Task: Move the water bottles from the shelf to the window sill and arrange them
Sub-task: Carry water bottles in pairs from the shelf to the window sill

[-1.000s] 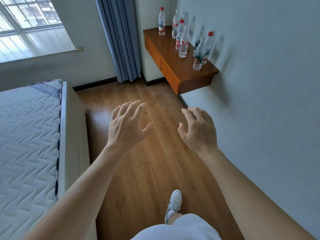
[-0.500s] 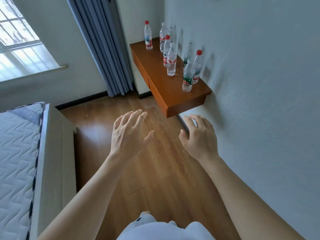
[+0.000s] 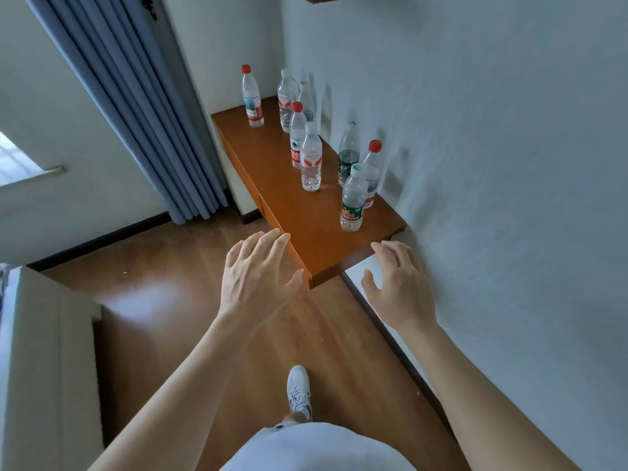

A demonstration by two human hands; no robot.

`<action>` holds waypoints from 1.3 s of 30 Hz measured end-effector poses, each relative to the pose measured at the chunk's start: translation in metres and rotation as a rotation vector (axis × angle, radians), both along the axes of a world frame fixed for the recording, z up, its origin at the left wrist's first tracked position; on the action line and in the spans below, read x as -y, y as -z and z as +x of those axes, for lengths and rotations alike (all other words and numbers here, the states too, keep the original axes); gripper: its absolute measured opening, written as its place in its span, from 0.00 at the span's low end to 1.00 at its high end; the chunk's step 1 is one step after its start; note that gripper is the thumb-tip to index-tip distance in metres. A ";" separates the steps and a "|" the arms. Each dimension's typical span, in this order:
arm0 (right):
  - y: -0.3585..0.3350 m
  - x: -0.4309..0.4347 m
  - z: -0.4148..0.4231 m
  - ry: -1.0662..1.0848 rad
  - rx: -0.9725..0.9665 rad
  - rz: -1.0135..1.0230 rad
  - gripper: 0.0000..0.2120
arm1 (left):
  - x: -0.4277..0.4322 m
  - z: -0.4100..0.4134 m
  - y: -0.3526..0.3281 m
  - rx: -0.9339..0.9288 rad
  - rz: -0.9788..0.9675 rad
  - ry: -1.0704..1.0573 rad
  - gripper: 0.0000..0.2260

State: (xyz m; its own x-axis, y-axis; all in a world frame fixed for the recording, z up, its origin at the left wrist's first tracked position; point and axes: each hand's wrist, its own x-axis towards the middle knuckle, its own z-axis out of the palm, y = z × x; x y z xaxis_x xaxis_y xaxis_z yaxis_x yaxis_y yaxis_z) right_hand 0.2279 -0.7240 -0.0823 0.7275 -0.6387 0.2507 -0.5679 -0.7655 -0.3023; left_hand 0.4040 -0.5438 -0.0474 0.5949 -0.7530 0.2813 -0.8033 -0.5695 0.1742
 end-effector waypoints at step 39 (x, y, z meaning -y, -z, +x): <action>0.101 0.253 0.200 0.325 0.317 0.806 0.43 | 0.304 0.112 0.118 -1.033 -0.310 -0.139 0.29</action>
